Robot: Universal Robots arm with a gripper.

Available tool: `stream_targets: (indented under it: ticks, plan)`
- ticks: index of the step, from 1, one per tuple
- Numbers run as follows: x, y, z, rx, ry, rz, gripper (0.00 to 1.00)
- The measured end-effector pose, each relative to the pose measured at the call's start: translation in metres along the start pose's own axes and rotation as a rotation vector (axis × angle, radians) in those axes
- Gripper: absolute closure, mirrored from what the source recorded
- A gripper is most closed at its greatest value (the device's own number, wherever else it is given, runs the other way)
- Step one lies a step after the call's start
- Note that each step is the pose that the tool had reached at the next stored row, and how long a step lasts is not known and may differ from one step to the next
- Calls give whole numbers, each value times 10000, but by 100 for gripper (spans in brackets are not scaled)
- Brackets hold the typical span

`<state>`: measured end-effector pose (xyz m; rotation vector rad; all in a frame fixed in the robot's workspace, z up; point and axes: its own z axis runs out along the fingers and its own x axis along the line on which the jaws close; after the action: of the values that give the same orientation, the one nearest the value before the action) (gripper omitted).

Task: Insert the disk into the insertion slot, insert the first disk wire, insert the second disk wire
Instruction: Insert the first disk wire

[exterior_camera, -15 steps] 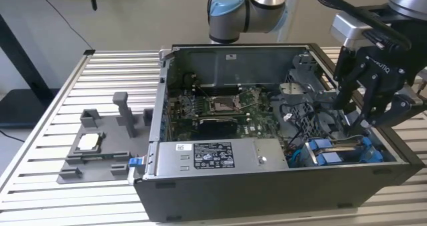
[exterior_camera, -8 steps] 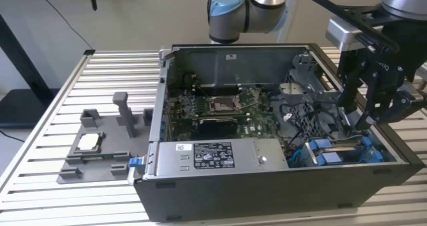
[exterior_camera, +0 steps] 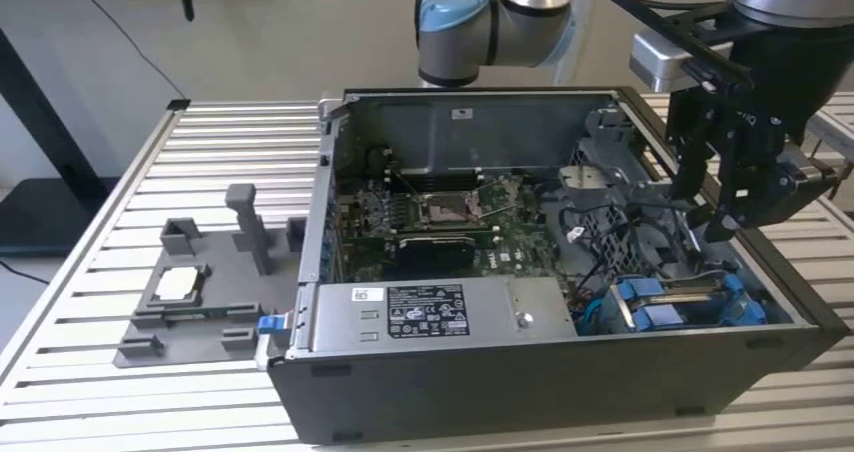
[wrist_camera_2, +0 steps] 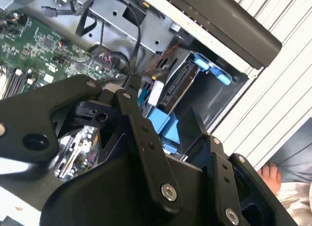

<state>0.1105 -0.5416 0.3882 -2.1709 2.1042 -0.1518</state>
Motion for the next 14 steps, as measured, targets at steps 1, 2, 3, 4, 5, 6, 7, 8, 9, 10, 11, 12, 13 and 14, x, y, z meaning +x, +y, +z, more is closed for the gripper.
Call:
stream_targets:
  ticks: [1, 2, 3, 4, 5, 6, 7, 8, 9, 10, 11, 12, 13, 14]
  plan:
    - [0, 0, 0, 1, 9, -2, 42]
    - [0, 0, 0, 0, 13, -2, 42]
    - [0, 0, -1, 0, 18, -2, 42]
    - [-1, 0, 0, 0, 20, -3, 42]
    - [-1, 1, 3, 1, 34, -5, 42]
    - [-2, 2, 13, 1, 78, -12, 42]
    - [-3, 5, 27, 11, 105, -15, 42]
    - [-4, 7, 40, 34, 114, -16, 42]
    - [-4, 10, 54, 67, 115, -15, 42]
    - [-6, 11, 64, 96, 117, -16, 42]
    - [-14, 11, 69, 100, 117, -18, 42]
    - [-30, 11, 73, 100, 118, -19, 42]
    - [-42, 11, 74, 101, 118, -18, 44]
    - [-48, 11, 75, 101, 118, -17, 44]
